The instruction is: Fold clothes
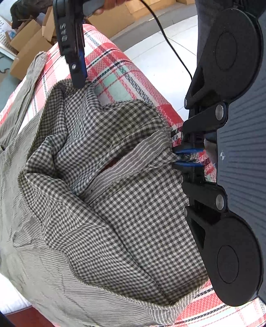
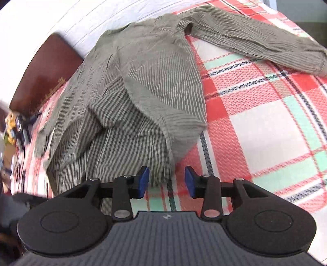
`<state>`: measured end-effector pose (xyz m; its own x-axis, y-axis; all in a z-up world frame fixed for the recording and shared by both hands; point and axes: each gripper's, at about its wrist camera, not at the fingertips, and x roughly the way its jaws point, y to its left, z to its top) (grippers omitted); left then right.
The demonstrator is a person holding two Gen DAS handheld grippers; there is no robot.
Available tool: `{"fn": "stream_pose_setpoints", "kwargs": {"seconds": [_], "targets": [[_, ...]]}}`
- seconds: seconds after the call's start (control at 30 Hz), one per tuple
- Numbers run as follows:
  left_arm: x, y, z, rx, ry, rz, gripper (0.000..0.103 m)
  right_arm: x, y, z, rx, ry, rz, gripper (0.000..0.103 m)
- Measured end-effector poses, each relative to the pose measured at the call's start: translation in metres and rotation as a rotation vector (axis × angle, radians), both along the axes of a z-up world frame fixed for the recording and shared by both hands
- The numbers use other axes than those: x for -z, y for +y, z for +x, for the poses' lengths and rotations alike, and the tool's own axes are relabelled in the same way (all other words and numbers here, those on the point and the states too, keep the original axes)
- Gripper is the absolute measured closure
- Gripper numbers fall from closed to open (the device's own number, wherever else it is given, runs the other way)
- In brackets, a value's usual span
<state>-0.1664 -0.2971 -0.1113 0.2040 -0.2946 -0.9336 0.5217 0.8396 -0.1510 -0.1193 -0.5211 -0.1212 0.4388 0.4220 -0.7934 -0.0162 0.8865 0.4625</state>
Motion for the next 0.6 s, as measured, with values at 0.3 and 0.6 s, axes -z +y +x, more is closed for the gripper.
{"fn": "stream_pose_setpoints", "kwargs": {"seconds": [0.3,0.6], "targets": [[0.003,-0.003,0.001,-0.008,0.002,0.000,0.078,-0.037,-0.028,-0.015,0.005,-0.060,-0.060,0.100],[0.000,-0.003,0.000,0.010,0.015,-0.011,0.074,-0.030,-0.024,-0.012,0.028,-0.015,-0.323,0.082]]}}
